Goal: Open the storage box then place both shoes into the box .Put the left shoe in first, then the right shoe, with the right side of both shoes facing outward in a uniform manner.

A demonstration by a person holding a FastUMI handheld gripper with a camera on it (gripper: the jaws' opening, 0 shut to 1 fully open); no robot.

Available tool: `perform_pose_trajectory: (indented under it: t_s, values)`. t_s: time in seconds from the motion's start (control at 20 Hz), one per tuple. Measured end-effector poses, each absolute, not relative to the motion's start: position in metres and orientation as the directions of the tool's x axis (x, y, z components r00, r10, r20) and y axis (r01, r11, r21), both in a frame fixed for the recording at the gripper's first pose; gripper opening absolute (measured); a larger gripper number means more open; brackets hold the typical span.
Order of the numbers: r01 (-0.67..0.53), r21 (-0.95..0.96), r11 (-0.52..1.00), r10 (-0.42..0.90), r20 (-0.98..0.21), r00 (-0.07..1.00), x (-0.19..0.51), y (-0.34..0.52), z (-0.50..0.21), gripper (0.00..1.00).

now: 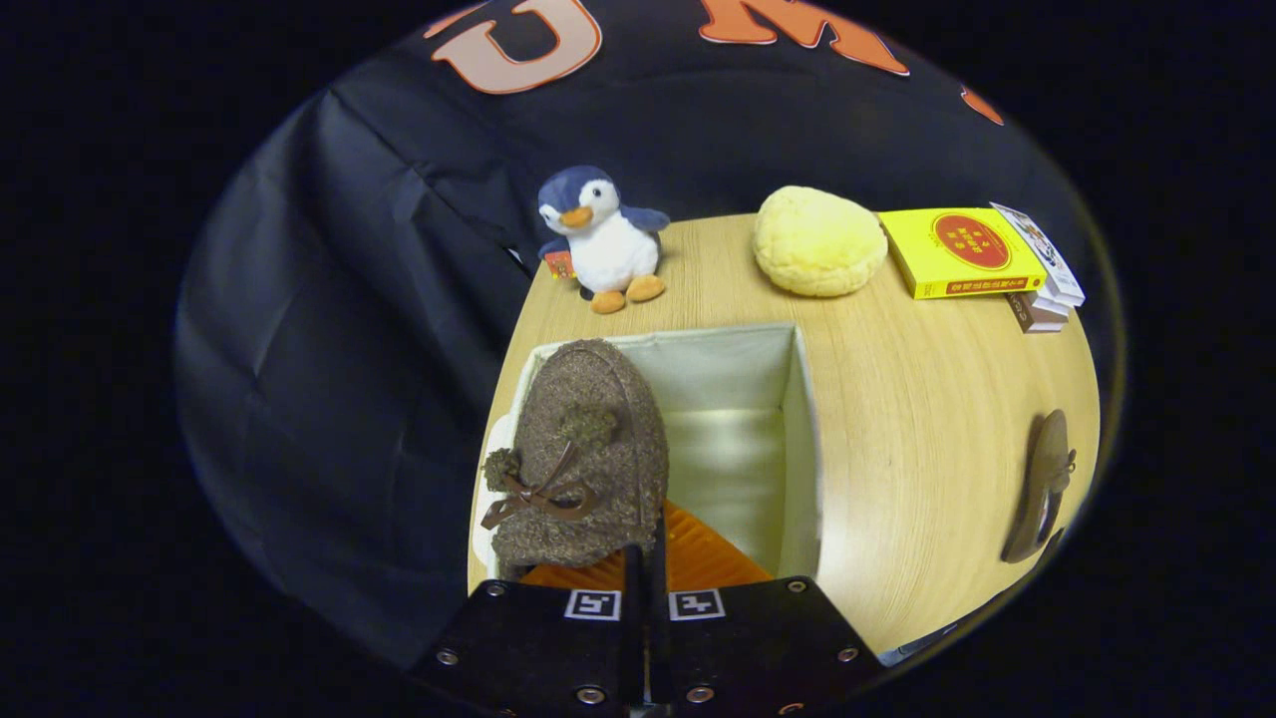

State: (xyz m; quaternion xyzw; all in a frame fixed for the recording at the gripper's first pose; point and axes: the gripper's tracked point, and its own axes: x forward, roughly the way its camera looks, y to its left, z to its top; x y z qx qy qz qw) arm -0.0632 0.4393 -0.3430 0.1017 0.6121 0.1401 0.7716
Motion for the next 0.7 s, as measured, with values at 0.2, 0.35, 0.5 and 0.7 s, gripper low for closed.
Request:
perform_pose_trajectory:
  t_s: [0.2,0.35,0.5,0.7]
  values:
    - [-0.059,0.264,0.963,0.27,-0.946,0.181,-0.068,0.449,-0.378,0.04]
    - [-0.024,0.236,0.971,0.237,-0.96,0.149,-0.071,0.457,-0.403,0.05]
    - [-0.037,0.24,0.97,0.242,-0.964,0.107,-0.079,0.466,-0.416,0.09]
    - [-0.097,0.349,0.932,0.357,-0.93,0.085,-0.094,0.481,-0.388,0.35]
